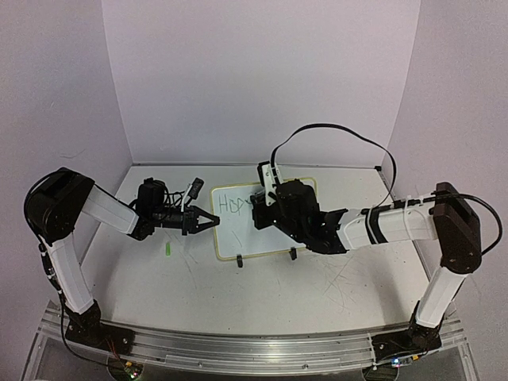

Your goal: Write a sentence on the whiteboard

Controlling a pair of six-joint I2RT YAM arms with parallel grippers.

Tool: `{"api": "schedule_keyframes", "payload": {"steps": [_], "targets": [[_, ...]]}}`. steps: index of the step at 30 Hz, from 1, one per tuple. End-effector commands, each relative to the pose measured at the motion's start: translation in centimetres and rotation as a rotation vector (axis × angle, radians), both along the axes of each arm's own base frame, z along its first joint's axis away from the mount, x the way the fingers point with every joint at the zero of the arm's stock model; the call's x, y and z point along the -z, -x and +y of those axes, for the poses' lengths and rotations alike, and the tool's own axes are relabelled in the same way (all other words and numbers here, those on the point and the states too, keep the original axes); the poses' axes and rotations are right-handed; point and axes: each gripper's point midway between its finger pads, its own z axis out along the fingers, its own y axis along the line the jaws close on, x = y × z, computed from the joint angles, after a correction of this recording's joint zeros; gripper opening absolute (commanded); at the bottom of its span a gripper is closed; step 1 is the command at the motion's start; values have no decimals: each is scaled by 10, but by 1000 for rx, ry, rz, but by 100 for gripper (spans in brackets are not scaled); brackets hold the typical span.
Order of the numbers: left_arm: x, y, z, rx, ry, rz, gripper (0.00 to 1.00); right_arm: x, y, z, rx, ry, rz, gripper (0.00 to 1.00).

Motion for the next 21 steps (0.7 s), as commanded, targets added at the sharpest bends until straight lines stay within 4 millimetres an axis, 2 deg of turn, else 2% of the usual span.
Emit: {"api": "schedule_keyframes", "payload": {"steps": [1,13,21], "targets": [[-8,-6,1,-25,-11,-53,0,21,-2,-9,25,40,45,0],[-8,-7,1,-25,-11,-52,0,26,1,-18,44,54,55,0],[-8,-6,1,-23,-11,-52,0,19,1,-29,78,61,35,0]]}}
